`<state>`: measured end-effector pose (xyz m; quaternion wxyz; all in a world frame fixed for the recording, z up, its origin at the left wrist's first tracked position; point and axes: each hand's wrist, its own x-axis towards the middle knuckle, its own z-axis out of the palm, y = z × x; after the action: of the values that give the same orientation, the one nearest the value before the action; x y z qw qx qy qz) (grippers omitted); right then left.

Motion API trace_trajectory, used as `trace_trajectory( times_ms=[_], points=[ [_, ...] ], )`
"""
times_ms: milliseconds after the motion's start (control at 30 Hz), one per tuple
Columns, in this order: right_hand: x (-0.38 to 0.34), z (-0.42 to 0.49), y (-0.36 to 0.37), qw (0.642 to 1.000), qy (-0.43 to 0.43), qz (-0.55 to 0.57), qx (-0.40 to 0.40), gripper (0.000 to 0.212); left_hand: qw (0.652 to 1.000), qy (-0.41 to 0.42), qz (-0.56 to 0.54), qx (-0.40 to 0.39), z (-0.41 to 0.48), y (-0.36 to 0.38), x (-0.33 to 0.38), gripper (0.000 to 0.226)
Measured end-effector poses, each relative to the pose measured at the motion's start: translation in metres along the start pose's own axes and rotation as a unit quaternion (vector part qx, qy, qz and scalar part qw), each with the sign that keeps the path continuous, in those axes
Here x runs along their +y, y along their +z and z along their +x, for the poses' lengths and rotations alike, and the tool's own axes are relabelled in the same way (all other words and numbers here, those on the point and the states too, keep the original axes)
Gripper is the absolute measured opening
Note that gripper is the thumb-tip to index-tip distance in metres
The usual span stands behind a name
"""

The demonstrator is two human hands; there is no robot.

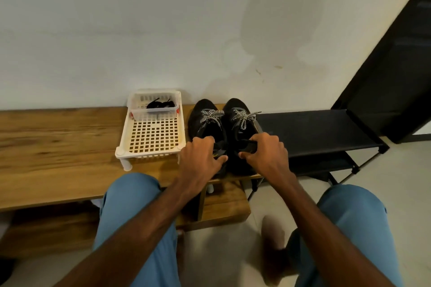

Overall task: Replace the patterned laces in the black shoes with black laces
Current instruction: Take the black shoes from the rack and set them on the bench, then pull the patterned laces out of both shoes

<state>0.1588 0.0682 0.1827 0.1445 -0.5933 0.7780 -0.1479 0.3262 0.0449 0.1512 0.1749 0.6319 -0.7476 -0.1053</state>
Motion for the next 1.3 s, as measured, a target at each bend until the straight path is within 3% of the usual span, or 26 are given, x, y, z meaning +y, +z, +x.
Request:
trace_trajectory(
  times_ms=[267, 367, 467, 533, 667, 767, 833, 900, 1000, 1167, 1300],
  points=[
    [0.015, 0.008, -0.004, 0.999, -0.047, -0.020, 0.017, 0.038, 1.000, 0.004, 0.011, 0.011, 0.006, 0.002, 0.005, 0.060],
    [0.026, 0.024, -0.011, 0.997, -0.066, 0.006, -0.029, 0.036, 0.997, -0.007, 0.024, 0.076, 0.010, -0.008, 0.017, 0.062],
    [0.034, 0.042, -0.030, 0.990, -0.097, 0.067, -0.076, 0.042, 0.988, 0.027, -0.009, 0.153, 0.025, -0.017, 0.032, 0.046],
    [0.039, 0.060, -0.046, 0.988, -0.099, 0.100, -0.067, 0.041, 0.981, 0.065, -0.036, 0.179, 0.046, -0.016, 0.045, 0.032],
    [0.047, 0.103, -0.060, 0.992, -0.057, 0.111, 0.003, 0.016, 0.988, 0.103, -0.053, 0.105, 0.104, -0.002, 0.067, 0.012],
    [0.045, 0.135, -0.062, 0.990, -0.028, 0.140, 0.010, 0.030, 0.992, 0.119, -0.032, 0.003, 0.139, 0.003, 0.078, 0.014],
    [0.041, 0.147, -0.061, 0.987, -0.056, 0.144, -0.042, 0.036, 0.990, 0.132, -0.029, -0.032, 0.151, 0.006, 0.080, 0.014],
    [0.039, 0.154, -0.054, 0.979, -0.098, 0.160, -0.077, 0.025, 0.987, 0.146, -0.048, -0.036, 0.160, 0.014, 0.074, 0.012],
    [0.040, 0.154, -0.046, 0.979, -0.138, 0.144, -0.044, 0.012, 0.980, 0.162, -0.113, -0.027, 0.160, 0.023, 0.057, 0.014],
    [0.048, 0.158, -0.041, 0.977, -0.155, 0.141, -0.034, 0.009, 0.966, 0.210, -0.146, -0.026, 0.153, 0.028, 0.041, 0.019],
    [0.046, 0.155, -0.045, 0.978, -0.169, 0.121, -0.006, 0.005, 0.966, 0.209, -0.153, -0.006, 0.156, 0.034, 0.044, 0.010]
  ],
)
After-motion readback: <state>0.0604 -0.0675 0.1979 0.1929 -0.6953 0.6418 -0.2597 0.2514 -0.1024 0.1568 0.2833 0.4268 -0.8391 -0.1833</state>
